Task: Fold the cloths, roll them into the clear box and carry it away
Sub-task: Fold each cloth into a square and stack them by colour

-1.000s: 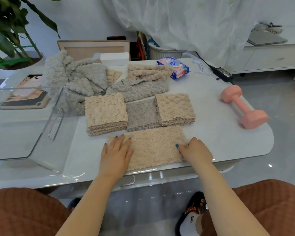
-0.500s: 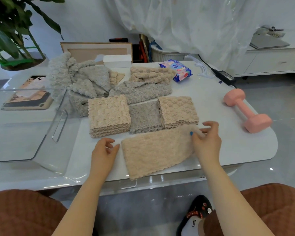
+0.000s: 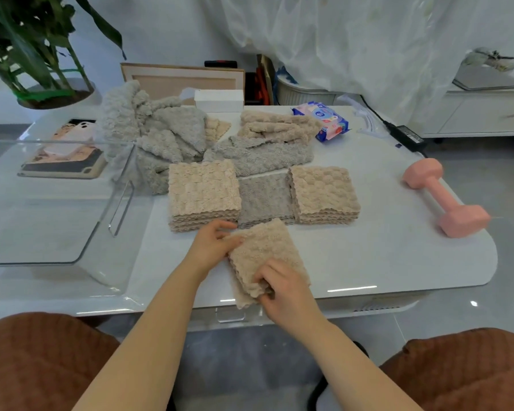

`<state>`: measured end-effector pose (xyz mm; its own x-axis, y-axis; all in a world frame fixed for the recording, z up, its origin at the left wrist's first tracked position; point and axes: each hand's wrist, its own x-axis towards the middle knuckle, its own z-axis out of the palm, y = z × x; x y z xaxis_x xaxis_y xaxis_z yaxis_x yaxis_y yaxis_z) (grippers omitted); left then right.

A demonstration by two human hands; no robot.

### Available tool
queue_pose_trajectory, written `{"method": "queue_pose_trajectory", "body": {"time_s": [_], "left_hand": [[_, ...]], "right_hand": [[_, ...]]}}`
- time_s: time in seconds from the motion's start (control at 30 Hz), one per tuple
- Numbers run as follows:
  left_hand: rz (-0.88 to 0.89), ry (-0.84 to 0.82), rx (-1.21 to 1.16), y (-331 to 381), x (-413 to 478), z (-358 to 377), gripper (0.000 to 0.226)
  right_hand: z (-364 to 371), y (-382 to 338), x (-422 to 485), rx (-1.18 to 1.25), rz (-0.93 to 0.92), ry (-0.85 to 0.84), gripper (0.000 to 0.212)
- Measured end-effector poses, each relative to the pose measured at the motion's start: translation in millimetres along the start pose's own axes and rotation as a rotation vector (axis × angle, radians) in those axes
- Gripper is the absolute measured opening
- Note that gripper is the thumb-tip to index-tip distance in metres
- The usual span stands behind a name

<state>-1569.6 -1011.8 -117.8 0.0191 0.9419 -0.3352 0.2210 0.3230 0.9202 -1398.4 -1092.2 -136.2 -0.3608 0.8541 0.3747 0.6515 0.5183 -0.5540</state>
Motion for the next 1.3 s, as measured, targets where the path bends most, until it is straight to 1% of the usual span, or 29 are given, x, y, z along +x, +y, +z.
{"method": "queue_pose_trajectory", "body": {"time_s": [0.07,0.13,0.17,0.23,0.3,0.33,0.37,0.43,0.47,0.5,0.57,0.6,0.63,0.67,0.73,0.77,0.83,0.87,0.9,0.93,1.0,1.03,1.1,1.13,1.17,1.2,1.23,1.27,1.3], "left_hand": [[0.040,0.047,-0.090,6,2,2,0.026],[0.069,0.080,-0.131,9,5,3,0.024],[0.077,0.093,-0.095,8,7,3,0.024],[0.073,0.100,0.067,1,9,2,0.027],[0.058,0.096,0.178,-5,9,1,0.030],[0.072,0.105,0.211,-7,9,0,0.030],[0.094,0.122,0.248,-6,9,-2,0.031],[0.126,0.156,0.315,-5,9,-2,0.033],[0.131,0.170,0.341,-6,8,-2,0.032],[0.127,0.181,0.364,-7,8,0,0.031],[0.124,0.203,0.382,-11,6,3,0.029],[0.134,0.216,0.393,-14,5,5,0.028],[0.146,0.231,0.419,-14,4,7,0.027],[0.154,0.247,0.458,-14,3,8,0.026],[0.136,0.255,0.518,-14,-2,11,0.029],[0.102,0.249,0.526,-13,-5,13,0.035],[0.053,0.224,0.541,-10,-11,14,0.045],[0.043,0.201,0.513,-7,-14,14,0.044],[0.036,0.168,0.421,-4,-16,14,0.039],[0.008,0.117,0.254,0,-19,15,0.032],[-0.071,-0.025,-0.120,11,-23,16,0.026],[-0.100,-0.099,-0.213,16,-25,15,0.030],[-0.141,-0.245,-0.200,22,-20,13,0.056],[-0.158,-0.317,-0.154,26,-17,12,0.069],[-0.168,-0.389,-0.113,30,-13,13,0.076],[-0.169,-0.442,-0.085,35,-9,16,0.075],[-0.147,-0.476,-0.067,43,-7,24,0.065],[-0.110,-0.476,-0.047,52,-8,35,0.054],[-0.059,-0.430,-0.032,61,-8,49,0.045]], "right_hand": [[-1,-5,3,-0.033,-0.038,0.025,0.025],[5,-8,4,-0.043,-0.062,0.003,0.025],[10,-9,4,-0.058,-0.069,-0.045,0.024],[17,-8,2,-0.061,-0.060,-0.195,0.020],[12,-11,2,0.007,-0.007,-0.285,0.021],[5,-12,5,0.046,0.028,-0.249,0.023],[-3,-15,9,0.051,0.053,-0.161,0.025],[-12,-9,14,-0.058,0.094,0.031,0.030],[-13,0,13,-0.134,0.141,0.064,0.035],[-13,9,10,-0.226,0.203,0.032,0.041],[-8,27,-3,-0.408,0.303,-0.144,0.050],[-4,34,-10,-0.453,0.344,-0.221,0.054],[-2,38,-15,-0.467,0.369,-0.250,0.058],[0,40,-15,-0.439,0.379,-0.256,0.061],[-3,33,-10,-0.336,0.418,-0.190,0.059],[-5,28,-8,-0.294,0.474,-0.130,0.057],[-15,19,-4,-0.266,0.697,-0.031,0.052],[-21,16,-3,-0.264,0.822,-0.054,0.051],[-27,13,-1,-0.254,0.903,-0.128,0.049],[-31,15,0,-0.214,0.943,-0.198,0.044],[-41,17,4,-0.012,0.967,-0.223,0.027],[-48,19,4,0.172,0.971,-0.178,0.027],[-68,27,8,0.538,0.956,-0.011,0.028],[-80,29,11,0.643,0.930,0.068,0.026],[-92,34,14,0.701,0.907,0.106,0.025],[-101,38,17,0.749,0.891,0.118,0.026],[-111,45,21,0.793,0.879,0.131,0.030],[-117,52,26,0.848,0.883,0.169,0.034],[-124,60,31,0.916,0.894,0.236,0.038]]}}
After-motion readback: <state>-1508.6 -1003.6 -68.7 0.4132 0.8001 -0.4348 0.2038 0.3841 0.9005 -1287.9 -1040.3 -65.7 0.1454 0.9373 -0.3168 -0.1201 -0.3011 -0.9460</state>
